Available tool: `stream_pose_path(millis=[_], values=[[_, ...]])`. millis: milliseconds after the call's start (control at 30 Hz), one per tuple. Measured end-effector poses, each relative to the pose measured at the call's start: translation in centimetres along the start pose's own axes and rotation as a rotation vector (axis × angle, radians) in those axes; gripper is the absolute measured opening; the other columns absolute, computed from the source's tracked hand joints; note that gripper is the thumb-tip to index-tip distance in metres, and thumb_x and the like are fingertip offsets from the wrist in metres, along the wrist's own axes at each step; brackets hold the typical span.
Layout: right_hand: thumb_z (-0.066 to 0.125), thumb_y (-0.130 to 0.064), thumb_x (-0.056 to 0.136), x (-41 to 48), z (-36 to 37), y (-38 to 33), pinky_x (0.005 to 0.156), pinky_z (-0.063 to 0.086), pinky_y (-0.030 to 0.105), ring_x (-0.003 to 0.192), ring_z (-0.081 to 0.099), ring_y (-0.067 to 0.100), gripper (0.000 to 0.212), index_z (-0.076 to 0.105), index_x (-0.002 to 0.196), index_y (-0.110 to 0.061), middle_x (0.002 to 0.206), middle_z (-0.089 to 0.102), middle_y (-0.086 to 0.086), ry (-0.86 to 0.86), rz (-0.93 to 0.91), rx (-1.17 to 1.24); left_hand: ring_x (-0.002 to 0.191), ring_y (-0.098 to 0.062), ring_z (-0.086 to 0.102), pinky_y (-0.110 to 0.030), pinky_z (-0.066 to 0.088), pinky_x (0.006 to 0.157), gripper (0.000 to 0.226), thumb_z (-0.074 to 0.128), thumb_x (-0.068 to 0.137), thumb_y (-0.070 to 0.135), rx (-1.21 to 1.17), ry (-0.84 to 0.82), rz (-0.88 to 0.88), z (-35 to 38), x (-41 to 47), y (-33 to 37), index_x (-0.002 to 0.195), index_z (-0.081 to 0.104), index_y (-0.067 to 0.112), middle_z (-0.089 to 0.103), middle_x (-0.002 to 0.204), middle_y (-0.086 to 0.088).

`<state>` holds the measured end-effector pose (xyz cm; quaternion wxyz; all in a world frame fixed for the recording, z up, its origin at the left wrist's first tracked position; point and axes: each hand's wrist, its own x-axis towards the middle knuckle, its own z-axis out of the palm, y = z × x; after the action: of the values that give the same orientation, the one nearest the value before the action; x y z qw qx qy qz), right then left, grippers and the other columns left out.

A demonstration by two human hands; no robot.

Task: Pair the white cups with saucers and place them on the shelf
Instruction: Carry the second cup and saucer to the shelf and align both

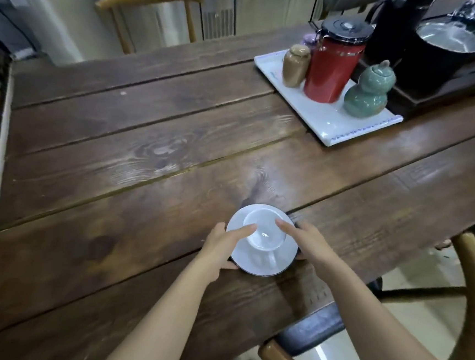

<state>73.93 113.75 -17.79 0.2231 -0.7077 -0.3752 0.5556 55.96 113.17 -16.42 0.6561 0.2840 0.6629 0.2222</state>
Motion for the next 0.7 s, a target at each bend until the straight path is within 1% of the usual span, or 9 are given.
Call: stream_pose_path(millis=[33, 100, 200, 267, 300, 400, 500, 600, 700], values=[[0.064, -0.047, 0.082, 0.0, 0.0, -0.1, 0.053, 0.046, 0.023, 0.073, 0.063, 0.018, 0.043, 0.061, 0.098, -0.008, 0.084, 0.065, 0.003, -0.022, 0.015, 0.025, 0.108, -0.022, 0.060, -0.040, 0.055, 0.077, 0.058, 0.072, 0.077, 0.040, -0.002, 0.001, 0.008, 0.2, 0.0, -0.1, 0.125, 0.053, 0.013, 0.059, 0.127, -0.003], [0.066, -0.044, 0.081, -0.1, 0.0, -0.3, 0.053, 0.047, 0.025, 0.070, 0.064, 0.019, 0.040, 0.065, 0.096, -0.008, 0.078, 0.066, 0.003, -0.042, 0.022, 0.036, 0.096, -0.022, 0.065, -0.037, 0.055, 0.070, 0.038, 0.070, 0.080, 0.030, 0.016, 0.028, 0.034, 0.2, -0.3, -0.2, 0.111, 0.062, 0.010, 0.067, 0.113, -0.007], [0.067, -0.042, 0.080, -0.5, 0.2, -0.7, 0.058, 0.049, 0.029, 0.076, 0.066, 0.022, 0.041, 0.063, 0.101, -0.008, 0.088, 0.067, 0.006, -0.078, -0.020, 0.063, 0.090, -0.019, 0.064, -0.039, 0.057, 0.072, 0.026, 0.070, 0.082, 0.024, -0.036, 0.068, 0.084, -0.3, -1.5, -0.1, 0.102, 0.060, 0.011, 0.066, 0.101, -0.003], [0.065, -0.041, 0.082, -1.3, 0.6, -1.4, 0.060, 0.048, 0.029, 0.080, 0.063, 0.020, 0.034, 0.055, 0.098, -0.013, 0.094, 0.063, 0.005, -0.102, -0.074, 0.103, 0.092, -0.019, 0.063, -0.041, 0.057, 0.074, 0.036, 0.071, 0.081, 0.026, -0.102, 0.115, 0.124, -0.8, -2.8, 0.1, 0.109, 0.054, 0.012, 0.062, 0.102, 0.000], [0.065, -0.042, 0.082, -1.8, 0.9, -1.9, 0.062, 0.048, 0.030, 0.084, 0.062, 0.020, 0.036, 0.053, 0.101, -0.014, 0.098, 0.062, 0.004, -0.109, -0.104, 0.109, 0.097, -0.021, 0.062, -0.044, 0.057, 0.078, 0.045, 0.073, 0.079, 0.029, -0.140, 0.137, 0.137, -1.1, -3.6, 0.0, 0.115, 0.051, 0.013, 0.060, 0.107, -0.001], [0.065, -0.048, 0.079, -3.4, 1.7, -3.6, 0.065, 0.051, 0.035, 0.092, 0.063, 0.023, 0.053, 0.049, 0.113, -0.011, 0.103, 0.061, 0.003, -0.167, -0.218, 0.056, 0.110, -0.029, 0.060, -0.051, 0.053, 0.090, 0.060, 0.076, 0.075, 0.034, -0.247, 0.155, 0.169, -2.2, -6.4, -0.8, 0.124, 0.044, 0.017, 0.057, 0.122, -0.004], [0.067, -0.060, 0.064, -5.4, 3.0, -4.7, 0.061, 0.055, 0.037, 0.090, 0.066, 0.026, 0.073, 0.053, 0.113, -0.007, 0.105, 0.064, 0.008, -0.270, -0.299, -0.052, 0.107, -0.029, 0.063, -0.046, 0.056, 0.083, 0.057, 0.074, 0.077, 0.033, -0.335, 0.197, 0.220, -3.4, -9.5, -2.7, 0.123, 0.044, 0.018, 0.058, 0.121, -0.004], [0.068, -0.055, 0.070, -8.0, 5.1, -5.0, 0.074, 0.055, 0.044, 0.090, 0.064, 0.025, 0.062, 0.050, 0.107, -0.008, 0.104, 0.060, 0.005, -0.329, -0.361, -0.089, 0.104, -0.027, 0.065, -0.041, 0.055, 0.077, 0.051, 0.074, 0.077, 0.033, -0.434, 0.270, 0.276, -4.5, -12.8, -5.3, 0.119, 0.048, 0.020, 0.061, 0.119, -0.002], [0.067, -0.047, 0.079, -10.9, 7.9, -4.7, 0.067, 0.049, 0.035, 0.084, 0.060, 0.021, 0.049, 0.049, 0.105, -0.009, 0.099, 0.058, 0.003, -0.405, -0.400, -0.116, 0.105, -0.027, 0.065, -0.043, 0.055, 0.081, 0.052, 0.075, 0.075, 0.034, -0.514, 0.369, 0.305, -6.2, -16.2, -8.3, 0.118, 0.049, 0.021, 0.062, 0.120, -0.002]])
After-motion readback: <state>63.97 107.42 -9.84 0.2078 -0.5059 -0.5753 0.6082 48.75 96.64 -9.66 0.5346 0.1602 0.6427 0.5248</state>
